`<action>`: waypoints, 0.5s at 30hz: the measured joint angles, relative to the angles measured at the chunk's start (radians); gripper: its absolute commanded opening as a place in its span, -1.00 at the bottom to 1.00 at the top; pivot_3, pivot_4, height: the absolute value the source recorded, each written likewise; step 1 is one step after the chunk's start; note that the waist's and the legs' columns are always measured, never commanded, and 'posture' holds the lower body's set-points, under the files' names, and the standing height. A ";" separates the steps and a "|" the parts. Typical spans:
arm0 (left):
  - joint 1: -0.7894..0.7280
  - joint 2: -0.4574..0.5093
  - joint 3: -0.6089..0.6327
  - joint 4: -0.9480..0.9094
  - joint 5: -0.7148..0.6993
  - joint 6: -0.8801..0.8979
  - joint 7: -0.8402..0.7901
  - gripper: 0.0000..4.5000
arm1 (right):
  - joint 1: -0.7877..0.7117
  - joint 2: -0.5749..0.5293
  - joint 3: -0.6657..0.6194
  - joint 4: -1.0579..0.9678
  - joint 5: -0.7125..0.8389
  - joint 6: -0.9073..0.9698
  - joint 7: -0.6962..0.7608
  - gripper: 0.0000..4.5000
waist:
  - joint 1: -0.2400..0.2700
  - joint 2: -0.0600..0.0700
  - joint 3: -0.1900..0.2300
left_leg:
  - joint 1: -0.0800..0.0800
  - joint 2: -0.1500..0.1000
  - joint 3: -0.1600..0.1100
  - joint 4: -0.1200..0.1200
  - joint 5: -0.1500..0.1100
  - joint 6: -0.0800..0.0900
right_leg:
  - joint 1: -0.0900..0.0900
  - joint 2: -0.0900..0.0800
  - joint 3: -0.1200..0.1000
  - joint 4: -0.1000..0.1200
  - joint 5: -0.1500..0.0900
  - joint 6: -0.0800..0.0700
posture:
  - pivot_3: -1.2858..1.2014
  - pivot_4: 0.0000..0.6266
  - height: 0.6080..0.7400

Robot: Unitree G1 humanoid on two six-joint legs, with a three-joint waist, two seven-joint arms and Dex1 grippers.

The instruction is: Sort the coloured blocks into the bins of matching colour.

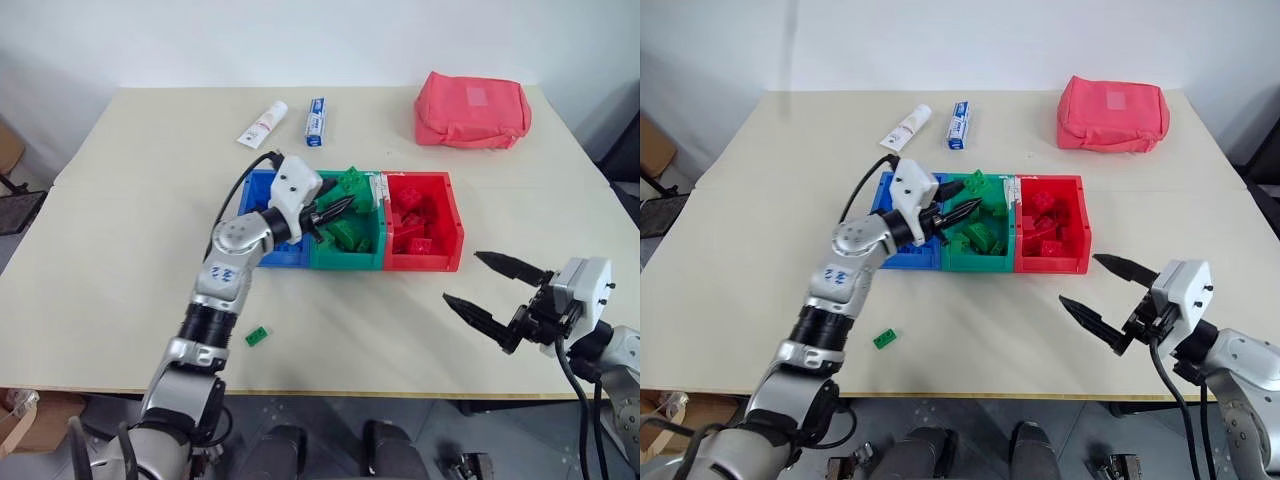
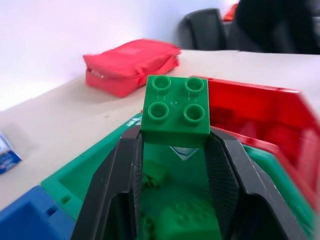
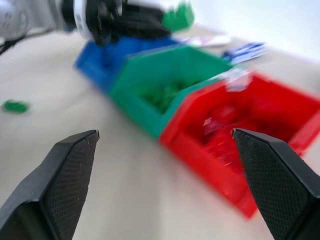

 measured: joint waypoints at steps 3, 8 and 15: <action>-0.008 0.000 -0.006 0.038 0.003 0.001 -0.021 0.10 | 0.001 0.000 0.010 -0.001 -0.008 0.000 -0.001 1.00 | -0.004 0.000 0.000 | 0.000 0.000 0.000 -0.001 0.000 0.000 | -0.001 0.000 0.000 0.000 0.000 0.000 | 0.03 -0.52 1.00; 0.020 0.057 0.009 0.008 -0.015 -0.014 -0.096 0.78 | -0.048 0.000 0.046 0.001 -0.011 -0.009 0.009 1.00 | -0.012 0.000 0.000 | 0.000 0.000 0.001 0.001 0.000 0.000 | -0.001 0.000 0.001 0.001 0.000 0.000 | 0.03 -0.52 1.00; 0.220 0.270 0.101 -0.199 -0.189 -0.048 -0.378 0.95 | -0.151 -0.027 0.129 0.041 -0.020 -0.019 0.097 1.00 | -0.034 0.000 0.000 | 0.000 0.001 0.000 0.000 0.000 0.000 | -0.001 0.000 0.001 0.002 -0.001 -0.001 | 0.03 -0.52 1.00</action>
